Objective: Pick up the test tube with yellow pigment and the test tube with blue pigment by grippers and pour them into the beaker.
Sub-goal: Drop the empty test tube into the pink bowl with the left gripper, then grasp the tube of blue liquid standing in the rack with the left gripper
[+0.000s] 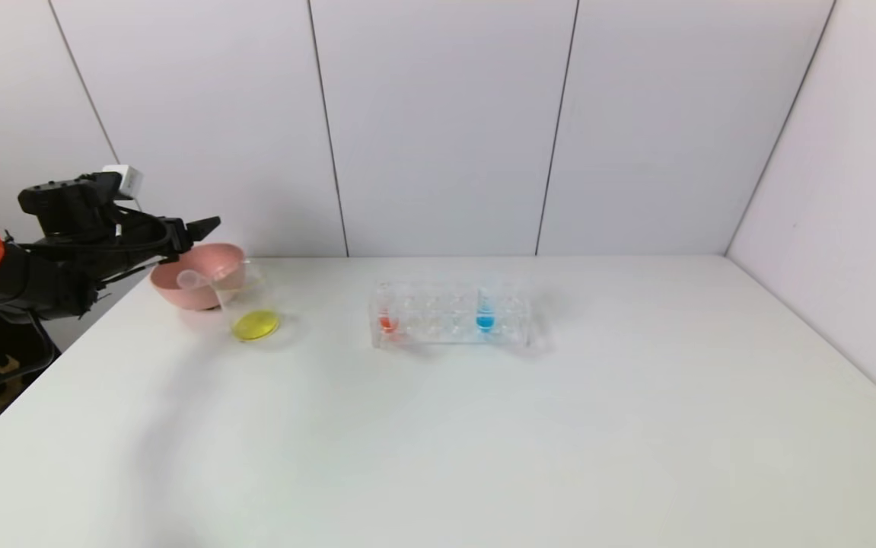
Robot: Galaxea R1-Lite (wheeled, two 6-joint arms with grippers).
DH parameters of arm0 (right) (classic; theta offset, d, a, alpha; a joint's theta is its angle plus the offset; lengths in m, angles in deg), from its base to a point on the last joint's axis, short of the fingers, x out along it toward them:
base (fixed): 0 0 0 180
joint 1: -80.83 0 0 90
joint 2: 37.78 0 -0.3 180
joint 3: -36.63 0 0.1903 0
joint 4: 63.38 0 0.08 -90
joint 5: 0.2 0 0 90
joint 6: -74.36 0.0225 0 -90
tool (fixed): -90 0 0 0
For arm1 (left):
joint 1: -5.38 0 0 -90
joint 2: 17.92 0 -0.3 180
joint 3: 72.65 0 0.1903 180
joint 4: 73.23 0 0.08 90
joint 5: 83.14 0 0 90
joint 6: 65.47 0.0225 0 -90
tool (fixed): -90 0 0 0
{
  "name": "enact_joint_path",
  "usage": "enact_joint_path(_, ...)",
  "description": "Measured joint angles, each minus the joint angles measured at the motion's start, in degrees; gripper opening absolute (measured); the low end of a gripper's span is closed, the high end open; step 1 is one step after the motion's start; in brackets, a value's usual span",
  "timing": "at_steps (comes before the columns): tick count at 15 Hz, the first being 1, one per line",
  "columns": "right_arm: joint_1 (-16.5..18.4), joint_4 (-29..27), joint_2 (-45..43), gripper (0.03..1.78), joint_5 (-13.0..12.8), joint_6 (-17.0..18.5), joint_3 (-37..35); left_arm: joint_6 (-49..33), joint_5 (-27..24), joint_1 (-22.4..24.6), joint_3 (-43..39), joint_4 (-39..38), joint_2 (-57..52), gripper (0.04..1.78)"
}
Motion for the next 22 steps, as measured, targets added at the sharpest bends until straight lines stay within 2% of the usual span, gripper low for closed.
enact_joint_path(3,0.0,0.0,0.0,1.71,0.0,0.0,0.0,-1.2,0.9,-0.7,-1.1,0.1,-3.8,1.78)
enact_joint_path(7,0.0,0.0,0.0,1.71,0.0,0.0,0.0,-3.9,8.2,-3.6,-5.8,1.8,-13.3,1.78)
enact_joint_path(11,0.0,0.0,0.0,1.71,0.0,0.0,0.0,-3.5,14.4,-7.1,-9.3,9.5,-26.1,1.78)
enact_joint_path(14,0.0,0.0,0.0,1.71,0.0,0.0,0.0,-0.3,16.5,-10.7,-11.8,16.9,-36.2,1.78)
enact_joint_path(17,0.0,0.0,0.0,1.71,0.0,0.0,0.0,2.0,17.1,-13.7,-18.9,24.0,-46.4,1.78)
enact_joint_path(22,0.0,0.0,0.0,1.71,0.0,0.0,0.0,2.8,19.0,-15.3,-33.7,30.4,-62.6,1.78)
